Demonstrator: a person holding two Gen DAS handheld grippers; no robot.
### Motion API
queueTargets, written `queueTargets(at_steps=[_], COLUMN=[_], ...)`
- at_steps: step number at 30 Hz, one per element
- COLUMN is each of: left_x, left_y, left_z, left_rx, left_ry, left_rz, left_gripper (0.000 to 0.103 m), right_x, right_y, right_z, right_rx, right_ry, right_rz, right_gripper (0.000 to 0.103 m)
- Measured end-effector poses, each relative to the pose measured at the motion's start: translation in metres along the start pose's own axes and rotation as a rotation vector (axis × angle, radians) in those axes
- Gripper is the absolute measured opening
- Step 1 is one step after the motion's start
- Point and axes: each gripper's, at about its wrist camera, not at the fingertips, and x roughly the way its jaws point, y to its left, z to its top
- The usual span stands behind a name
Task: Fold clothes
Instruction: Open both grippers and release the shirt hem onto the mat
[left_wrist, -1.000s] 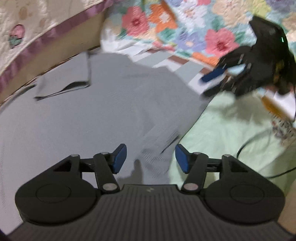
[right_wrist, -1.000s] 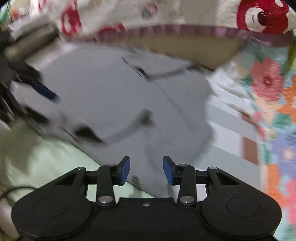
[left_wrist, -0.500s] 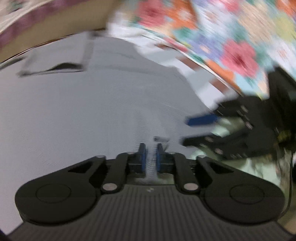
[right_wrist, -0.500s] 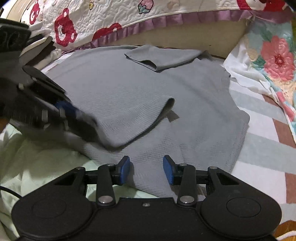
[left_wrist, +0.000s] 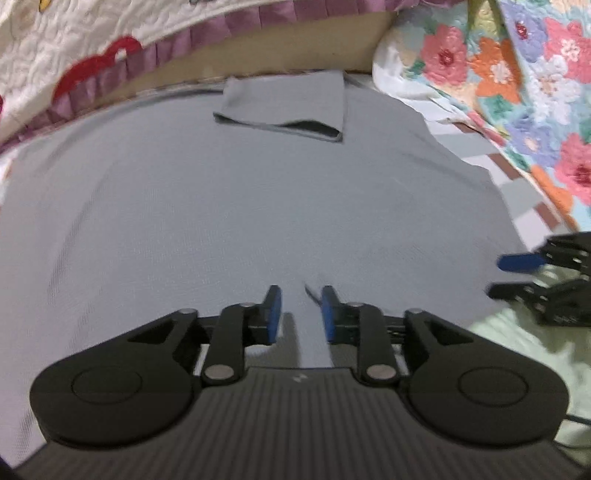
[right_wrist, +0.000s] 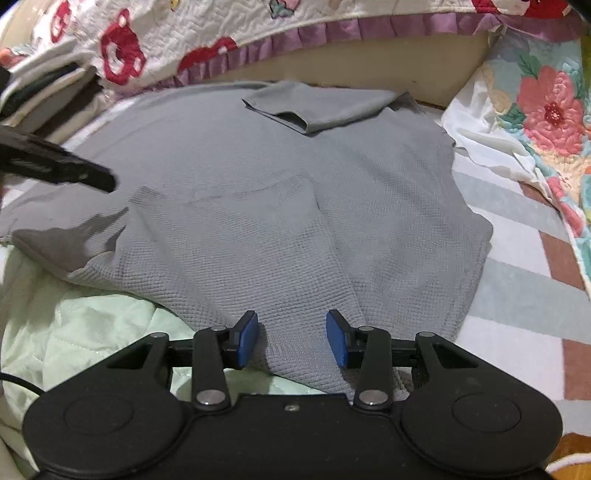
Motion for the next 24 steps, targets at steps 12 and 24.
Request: queueTargets(at_steps=[12,24], left_x=[-0.058,-0.098], left_y=[0.151,0.185], left_z=[-0.062,-0.095], left_rx=[-0.262,-0.411], left_ry=[0.206,0.204], left_rz=[0.225,0.138], left_gripper=[0.052,0.062], right_x=[0.012,-0.001], right_y=[0.063,0.051], right_z=[0.024,0.028], right_rx=[-0.003,0.102], right_ry=[-0.076,0.059], right_rz=[0.197,0.092], right_gripper=[0.059,0.062])
